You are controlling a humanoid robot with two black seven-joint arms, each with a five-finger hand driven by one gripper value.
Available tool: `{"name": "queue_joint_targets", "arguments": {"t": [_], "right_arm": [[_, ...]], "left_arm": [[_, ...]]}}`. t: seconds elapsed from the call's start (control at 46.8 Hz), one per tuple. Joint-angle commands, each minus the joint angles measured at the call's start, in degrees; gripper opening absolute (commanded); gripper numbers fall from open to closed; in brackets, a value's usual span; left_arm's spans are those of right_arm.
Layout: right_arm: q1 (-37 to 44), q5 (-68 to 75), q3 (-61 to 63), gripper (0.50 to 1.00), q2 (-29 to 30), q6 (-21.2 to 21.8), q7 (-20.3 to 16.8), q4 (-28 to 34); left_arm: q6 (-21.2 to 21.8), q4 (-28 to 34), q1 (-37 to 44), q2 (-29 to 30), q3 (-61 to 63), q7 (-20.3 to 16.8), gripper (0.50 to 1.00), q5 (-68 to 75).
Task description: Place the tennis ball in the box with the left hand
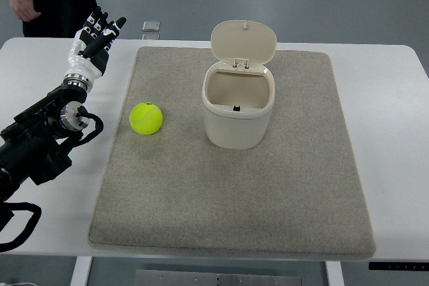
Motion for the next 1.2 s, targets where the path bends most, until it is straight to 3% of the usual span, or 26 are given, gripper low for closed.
{"name": "queue_joint_targets", "arguments": {"t": [0.0,0.769,1.046,1.175], "right_arm": [[0.02,0.0,0.0,0.901,0.0,0.0,0.0,0.0],[0.02,0.0,0.0,0.901,0.0,0.0,0.0,0.0],[0.02,0.0,0.0,0.901,0.0,0.0,0.0,0.0],[0.02,0.0,0.0,0.901,0.0,0.0,0.0,0.0]], "left_arm": [[0.0,0.0,-0.01,0.0,0.07,-0.02,0.992,0.01],[-0.71,-0.53,-0.71,1.05,1.91,0.51,0.99,0.45],[-0.36,-5.53,-4.84,9.22,18.7,0.69,0.99,1.15],[-0.53,-12.29,-6.42,13.88,23.79,0.78,0.99,1.15]]}}
